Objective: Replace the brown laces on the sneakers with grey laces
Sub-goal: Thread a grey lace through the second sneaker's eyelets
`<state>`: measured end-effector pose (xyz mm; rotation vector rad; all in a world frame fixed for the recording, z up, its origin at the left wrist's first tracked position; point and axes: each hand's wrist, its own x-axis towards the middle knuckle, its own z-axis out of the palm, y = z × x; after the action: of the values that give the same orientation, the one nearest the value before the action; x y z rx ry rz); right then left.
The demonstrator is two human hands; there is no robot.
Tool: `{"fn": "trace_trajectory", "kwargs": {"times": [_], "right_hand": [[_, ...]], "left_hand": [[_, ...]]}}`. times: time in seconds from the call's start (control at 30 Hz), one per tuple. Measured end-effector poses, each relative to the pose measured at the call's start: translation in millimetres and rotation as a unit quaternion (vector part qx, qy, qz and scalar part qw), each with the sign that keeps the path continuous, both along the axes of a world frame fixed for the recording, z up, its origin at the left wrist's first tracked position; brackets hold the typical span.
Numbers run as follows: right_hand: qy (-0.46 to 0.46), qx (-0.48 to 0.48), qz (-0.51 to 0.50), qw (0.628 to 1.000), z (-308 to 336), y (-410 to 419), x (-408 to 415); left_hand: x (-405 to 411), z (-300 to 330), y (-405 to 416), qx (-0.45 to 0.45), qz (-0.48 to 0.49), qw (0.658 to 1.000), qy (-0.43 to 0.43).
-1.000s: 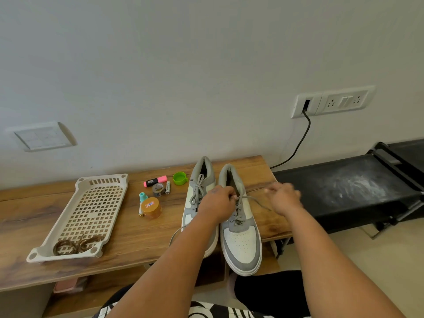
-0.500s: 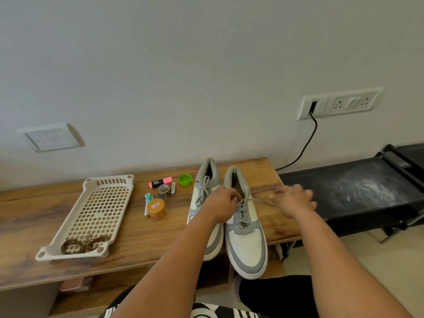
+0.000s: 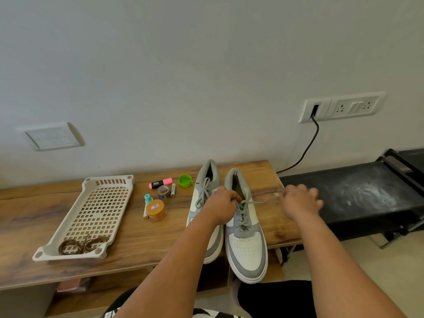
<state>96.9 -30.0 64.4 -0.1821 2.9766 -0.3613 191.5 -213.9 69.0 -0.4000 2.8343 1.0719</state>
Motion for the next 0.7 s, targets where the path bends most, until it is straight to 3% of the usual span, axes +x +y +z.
{"fn": "trace_trajectory", "kwargs": {"times": [0.13, 0.43, 0.53, 0.7], "right_hand": [[-0.099, -0.031, 0.189, 0.976, -2.9, -33.1, 13.4], [-0.164, -0.316, 0.133, 0.925, 6.7, 6.4, 1.7], [-0.235, -0.304, 0.135, 0.913, -3.0, -7.7, 12.9], [-0.136, -0.251, 0.141, 0.948, -0.1, -20.6, 7.5]], "left_hand": [[-1.2, 0.6, 0.1, -0.006, 0.000, 1.000, 0.000], [2.1, -0.3, 0.1, -0.010, -0.011, 1.000, 0.002], [-0.9, -1.1, 2.5, -0.043, -0.013, 0.999, 0.010], [-0.6, -6.3, 5.1, -0.127, -0.019, 0.992, 0.018]]}}
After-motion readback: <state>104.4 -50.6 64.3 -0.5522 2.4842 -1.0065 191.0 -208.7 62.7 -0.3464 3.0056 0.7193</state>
